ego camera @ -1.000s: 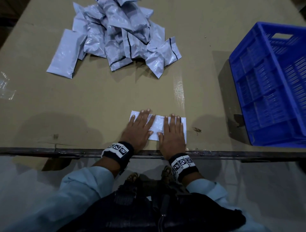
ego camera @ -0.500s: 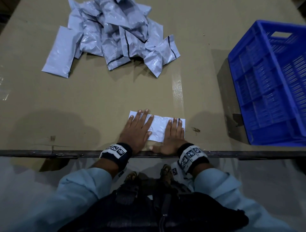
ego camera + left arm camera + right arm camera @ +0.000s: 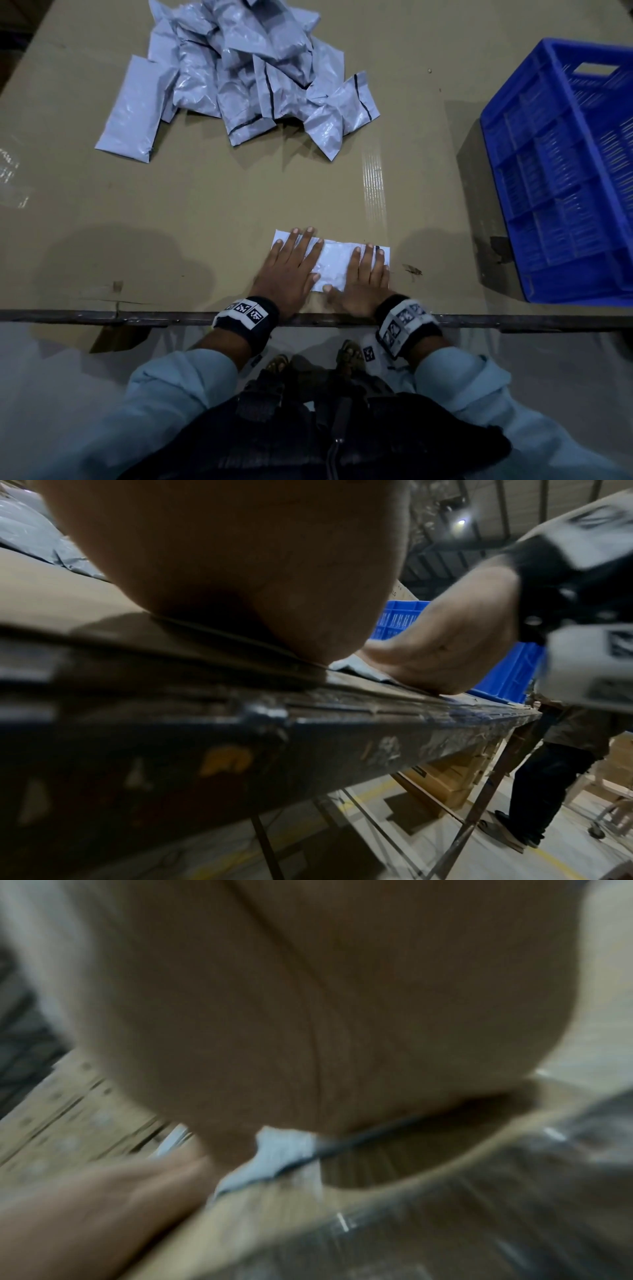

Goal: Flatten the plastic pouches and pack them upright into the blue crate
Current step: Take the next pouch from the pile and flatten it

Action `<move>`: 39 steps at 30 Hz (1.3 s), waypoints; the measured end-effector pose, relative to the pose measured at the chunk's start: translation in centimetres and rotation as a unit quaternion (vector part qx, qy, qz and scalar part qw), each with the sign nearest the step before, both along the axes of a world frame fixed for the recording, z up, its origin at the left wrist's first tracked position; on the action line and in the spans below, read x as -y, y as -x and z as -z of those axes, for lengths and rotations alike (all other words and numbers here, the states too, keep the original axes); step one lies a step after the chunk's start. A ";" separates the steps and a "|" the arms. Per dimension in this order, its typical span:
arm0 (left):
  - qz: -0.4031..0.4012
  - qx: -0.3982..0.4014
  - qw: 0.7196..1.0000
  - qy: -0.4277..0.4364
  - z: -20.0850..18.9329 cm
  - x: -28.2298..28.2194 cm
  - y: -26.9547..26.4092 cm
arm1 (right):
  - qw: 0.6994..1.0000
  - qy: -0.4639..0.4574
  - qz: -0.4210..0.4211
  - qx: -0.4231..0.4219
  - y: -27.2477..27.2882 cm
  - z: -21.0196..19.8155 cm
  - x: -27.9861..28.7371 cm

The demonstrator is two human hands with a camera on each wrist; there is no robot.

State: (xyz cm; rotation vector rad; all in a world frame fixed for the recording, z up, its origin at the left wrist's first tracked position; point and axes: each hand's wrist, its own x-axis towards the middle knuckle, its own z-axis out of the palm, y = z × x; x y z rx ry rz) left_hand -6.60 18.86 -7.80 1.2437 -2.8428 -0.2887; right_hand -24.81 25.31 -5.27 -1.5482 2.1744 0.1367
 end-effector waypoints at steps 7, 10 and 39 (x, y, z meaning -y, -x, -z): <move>-0.004 0.009 1.000 0.005 0.0 -0.1 0.0 | 0.985 0.157 0.052 -0.052 -2.0 0.7 -0.5; 0.000 0.009 1.000 -0.004 0.1 0.0 -0.1 | 0.984 0.151 0.053 -0.078 -2.4 1.8 0.2; -0.037 0.023 0.998 0.043 -0.4 0.7 -2.4 | 0.975 0.201 -0.065 -0.064 0.5 1.8 -2.3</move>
